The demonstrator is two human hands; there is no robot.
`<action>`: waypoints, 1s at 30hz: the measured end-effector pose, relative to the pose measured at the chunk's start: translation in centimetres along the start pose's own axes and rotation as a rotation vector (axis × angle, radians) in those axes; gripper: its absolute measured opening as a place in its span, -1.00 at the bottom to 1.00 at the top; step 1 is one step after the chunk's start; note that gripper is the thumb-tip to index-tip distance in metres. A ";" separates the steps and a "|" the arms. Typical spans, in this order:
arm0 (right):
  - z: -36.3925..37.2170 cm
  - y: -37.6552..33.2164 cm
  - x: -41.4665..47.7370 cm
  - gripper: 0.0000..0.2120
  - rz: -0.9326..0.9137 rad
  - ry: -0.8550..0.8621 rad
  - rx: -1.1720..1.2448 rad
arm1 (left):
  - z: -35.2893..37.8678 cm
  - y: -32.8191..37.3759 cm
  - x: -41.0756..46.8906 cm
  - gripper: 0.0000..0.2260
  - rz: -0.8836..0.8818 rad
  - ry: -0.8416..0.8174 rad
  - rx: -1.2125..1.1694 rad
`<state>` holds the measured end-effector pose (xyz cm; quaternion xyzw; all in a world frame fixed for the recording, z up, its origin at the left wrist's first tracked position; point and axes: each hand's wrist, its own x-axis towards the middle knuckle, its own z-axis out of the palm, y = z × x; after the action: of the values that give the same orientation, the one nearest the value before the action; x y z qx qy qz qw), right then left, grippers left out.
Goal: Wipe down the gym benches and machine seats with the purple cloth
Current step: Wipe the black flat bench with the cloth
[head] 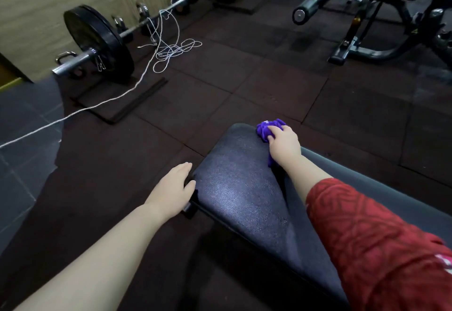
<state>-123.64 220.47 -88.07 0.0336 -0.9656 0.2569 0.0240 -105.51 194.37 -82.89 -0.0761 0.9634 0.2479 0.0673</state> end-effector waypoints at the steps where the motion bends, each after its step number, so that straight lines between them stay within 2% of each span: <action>1: 0.7 -1.1 0.5 -0.68 -0.052 -0.043 -0.004 | -0.3 -0.6 -0.5 -0.51 -0.011 0.008 0.005; 5: 3.1 -6.4 -0.6 -0.69 -0.314 -0.153 0.007 | -1.3 -2.7 -2.5 -0.50 -0.067 0.016 0.004; 10: 4.5 -12.0 -8.2 -0.74 -0.694 -0.297 0.010 | -1.8 -4.3 -4.0 -0.53 -0.100 0.050 -0.022; 17: 4.2 -11.4 -15.9 -0.75 -0.934 -0.338 0.010 | -1.4 -5.3 -5.1 -0.56 -0.152 0.086 -0.100; 20: 3.1 -9.4 -17.1 -0.69 -0.977 -0.349 -0.052 | -0.9 -5.0 -5.1 -0.58 -0.151 0.082 -0.124; 23: 1.6 -6.4 -17.7 -0.75 -0.974 -0.375 -0.042 | -0.2 -4.0 -4.5 -0.59 -0.108 0.074 -0.137; 27: -0.9 -1.9 -18.9 -0.74 -0.849 -0.387 -0.005 | 1.3 -1.2 -3.2 -0.61 0.006 0.049 -0.130; 30: -2.4 0.7 -20.1 -0.72 -0.726 -0.296 -0.027 | 2.7 0.7 -2.1 -0.61 0.091 0.004 -0.087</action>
<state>-103.62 223.34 -87.62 0.4094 -0.8872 0.2113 -0.0258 -103.28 196.53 -84.60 -0.0357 0.9544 0.2922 0.0506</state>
